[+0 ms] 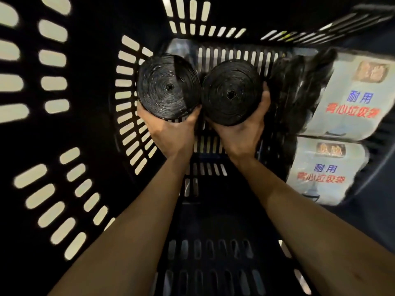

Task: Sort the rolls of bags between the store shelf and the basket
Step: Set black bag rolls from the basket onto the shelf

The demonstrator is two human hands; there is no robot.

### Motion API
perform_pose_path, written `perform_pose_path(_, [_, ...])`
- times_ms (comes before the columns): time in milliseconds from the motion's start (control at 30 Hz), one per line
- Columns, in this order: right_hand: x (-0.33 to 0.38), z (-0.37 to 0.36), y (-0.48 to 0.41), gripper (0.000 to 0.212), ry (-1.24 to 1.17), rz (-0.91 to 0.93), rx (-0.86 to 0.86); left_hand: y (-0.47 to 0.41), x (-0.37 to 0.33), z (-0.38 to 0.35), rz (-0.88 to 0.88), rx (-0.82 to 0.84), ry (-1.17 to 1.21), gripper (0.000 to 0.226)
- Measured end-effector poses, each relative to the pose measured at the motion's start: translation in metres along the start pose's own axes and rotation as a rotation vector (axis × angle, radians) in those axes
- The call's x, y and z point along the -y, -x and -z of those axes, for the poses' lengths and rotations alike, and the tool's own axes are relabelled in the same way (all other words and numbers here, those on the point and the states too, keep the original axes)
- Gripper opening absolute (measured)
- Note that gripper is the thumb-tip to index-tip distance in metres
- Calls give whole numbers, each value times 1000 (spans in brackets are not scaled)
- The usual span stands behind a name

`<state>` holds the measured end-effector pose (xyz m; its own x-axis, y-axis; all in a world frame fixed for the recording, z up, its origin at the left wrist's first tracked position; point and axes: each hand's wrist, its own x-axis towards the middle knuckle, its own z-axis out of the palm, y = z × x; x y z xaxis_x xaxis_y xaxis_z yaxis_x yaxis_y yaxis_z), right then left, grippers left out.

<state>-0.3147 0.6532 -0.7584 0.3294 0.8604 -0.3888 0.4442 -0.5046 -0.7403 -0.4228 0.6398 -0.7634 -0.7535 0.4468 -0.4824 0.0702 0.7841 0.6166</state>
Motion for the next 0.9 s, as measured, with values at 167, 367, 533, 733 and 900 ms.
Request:
perform_pose_path(167, [2, 0, -1, 103, -11, -8, -11, 5, -10, 4, -40, 26, 20, 108])
perform_pose_path(367, [18, 12, 5, 109, 19, -56, 60, 6, -24, 21, -55, 55, -15, 105])
perform_pose_path(533, [44, 36, 23, 106, 61, -67, 160, 21, -48, 58, -22, 105, -77, 99])
perform_pose_path(733, [97, 76, 52, 103, 8, -164, 177, 51, -90, 115, -76, 126, -202, 99])
perform_pose_path(900, [147, 135, 77, 105, 70, -127, 190, 88, -142, 165, -153, 215, -203, 90])
